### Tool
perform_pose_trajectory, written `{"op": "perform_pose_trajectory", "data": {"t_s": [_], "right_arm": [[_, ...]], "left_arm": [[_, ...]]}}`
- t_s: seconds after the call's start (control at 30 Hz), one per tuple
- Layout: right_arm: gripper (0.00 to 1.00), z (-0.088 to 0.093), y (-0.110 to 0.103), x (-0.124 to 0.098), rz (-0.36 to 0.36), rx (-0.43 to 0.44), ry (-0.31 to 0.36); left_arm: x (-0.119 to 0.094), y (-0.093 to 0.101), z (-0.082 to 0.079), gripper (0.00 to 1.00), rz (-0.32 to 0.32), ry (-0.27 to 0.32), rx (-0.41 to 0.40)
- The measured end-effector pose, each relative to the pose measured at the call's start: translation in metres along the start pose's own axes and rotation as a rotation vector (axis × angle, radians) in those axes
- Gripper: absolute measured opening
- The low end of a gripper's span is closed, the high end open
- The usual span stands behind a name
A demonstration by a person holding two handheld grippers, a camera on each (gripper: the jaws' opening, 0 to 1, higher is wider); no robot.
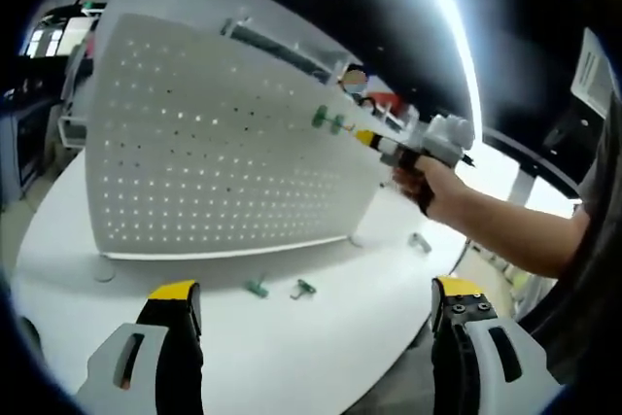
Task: Insert the hook assembly into the mounting plate slot until the hook locks in place.
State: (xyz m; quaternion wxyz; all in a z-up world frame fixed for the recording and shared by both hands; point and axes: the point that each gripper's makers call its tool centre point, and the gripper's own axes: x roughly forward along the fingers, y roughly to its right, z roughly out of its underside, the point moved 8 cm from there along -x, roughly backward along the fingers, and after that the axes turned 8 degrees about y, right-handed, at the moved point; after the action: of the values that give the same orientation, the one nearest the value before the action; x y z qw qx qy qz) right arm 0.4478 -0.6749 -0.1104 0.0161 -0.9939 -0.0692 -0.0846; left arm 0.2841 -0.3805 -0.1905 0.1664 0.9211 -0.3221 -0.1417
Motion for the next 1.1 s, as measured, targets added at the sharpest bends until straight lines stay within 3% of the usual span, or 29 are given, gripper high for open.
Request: {"op": "perform_pose_trajectory", "data": {"t_s": [0.33, 0.6, 1.1], "right_arm": [[0.18, 0.025, -0.001, -0.041, -0.049, -0.011, -0.106], [0.18, 0.043, -0.011, -0.065, -0.119, -0.075, -0.164], [0.18, 0.103, -0.034, -0.133, -0.222, -0.063, -0.37]], "left_arm": [[-0.004, 0.003, 0.001, 1.0, 0.005, -0.005, 0.006], [-0.007, 0.007, 0.006, 1.0, 0.011, -0.022, 0.011], [-0.007, 0.009, 0.018, 1.0, 0.013, -0.051, 0.002]]}}
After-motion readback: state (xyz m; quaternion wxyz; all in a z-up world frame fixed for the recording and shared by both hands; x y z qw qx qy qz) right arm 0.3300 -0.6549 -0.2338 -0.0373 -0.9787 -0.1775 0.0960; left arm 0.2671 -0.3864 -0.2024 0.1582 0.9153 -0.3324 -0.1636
